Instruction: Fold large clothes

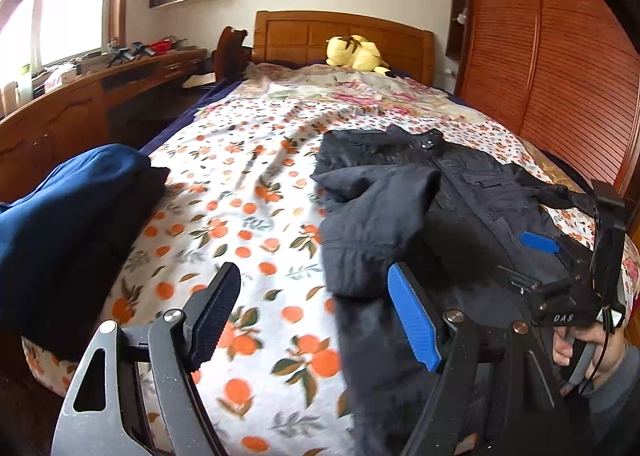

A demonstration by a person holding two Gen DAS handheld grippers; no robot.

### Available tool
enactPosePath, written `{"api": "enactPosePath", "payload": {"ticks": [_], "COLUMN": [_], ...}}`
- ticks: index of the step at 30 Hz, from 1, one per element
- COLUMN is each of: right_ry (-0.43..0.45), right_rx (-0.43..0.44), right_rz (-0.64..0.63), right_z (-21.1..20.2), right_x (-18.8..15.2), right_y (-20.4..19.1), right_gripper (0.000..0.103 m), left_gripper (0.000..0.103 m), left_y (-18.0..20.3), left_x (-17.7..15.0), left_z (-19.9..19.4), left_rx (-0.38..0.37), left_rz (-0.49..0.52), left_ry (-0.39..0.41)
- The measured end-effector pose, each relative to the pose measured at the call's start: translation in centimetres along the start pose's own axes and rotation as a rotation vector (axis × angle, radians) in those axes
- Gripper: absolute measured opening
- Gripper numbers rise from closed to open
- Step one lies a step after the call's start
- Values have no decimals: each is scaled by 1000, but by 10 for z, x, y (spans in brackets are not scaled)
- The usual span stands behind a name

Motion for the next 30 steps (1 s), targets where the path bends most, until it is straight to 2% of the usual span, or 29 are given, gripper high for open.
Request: {"api": "enactPosePath", "payload": {"ticks": [8,14,16,17,18,20,21,24,26,30], "right_ry": [2,-74,-99,-114,-126,-140,-138,-87,-32,90], "right_rx": [80,131,137,144,151,175,179,191,192,167], "right_rz": [-94,-135,-164,-178,-189,-218,-234,-255,-231,-106], "right_z": [24,66,78,84,87,91,90,78,64,26], "right_x": [26,36,40,40,39,38,39,44,51,76], "right_y": [-47,-72,-81,-84,-88,-90,-91,-86,-74,-21], "right_gripper": [98,87,78,66,45,25,19,9,8,8], "left_gripper": [77,77,77,77,77,77,77,77,77,77], "left_y": [-30,-48,-52,-53,-54,-54,-54,-52,-48,-34], "left_x": [-9,-14,-16,-17,-18,-19,-19,-19,-17,-13], "left_z": [-27,-43,-46,-47,-48,-49,-50,-50,-49,-42], "left_rx": [30,65,74,78,83,91,92,87,79,59], "left_rz": [-25,-29,-31,-31,-30,-27,-26,-23,-18,-4], "left_ry": [31,43,41,40,39,40,40,41,43,42]}}
Point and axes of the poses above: each gripper's, at about its wrist camera, not at the fingertips, and z roughly the way its jaws point, y to its right, x to its top, the point moved 4 cm from there along z, roughly the way its jaws point, and after that the axes turned 12 degrees about -x, right-handed, at the moved point
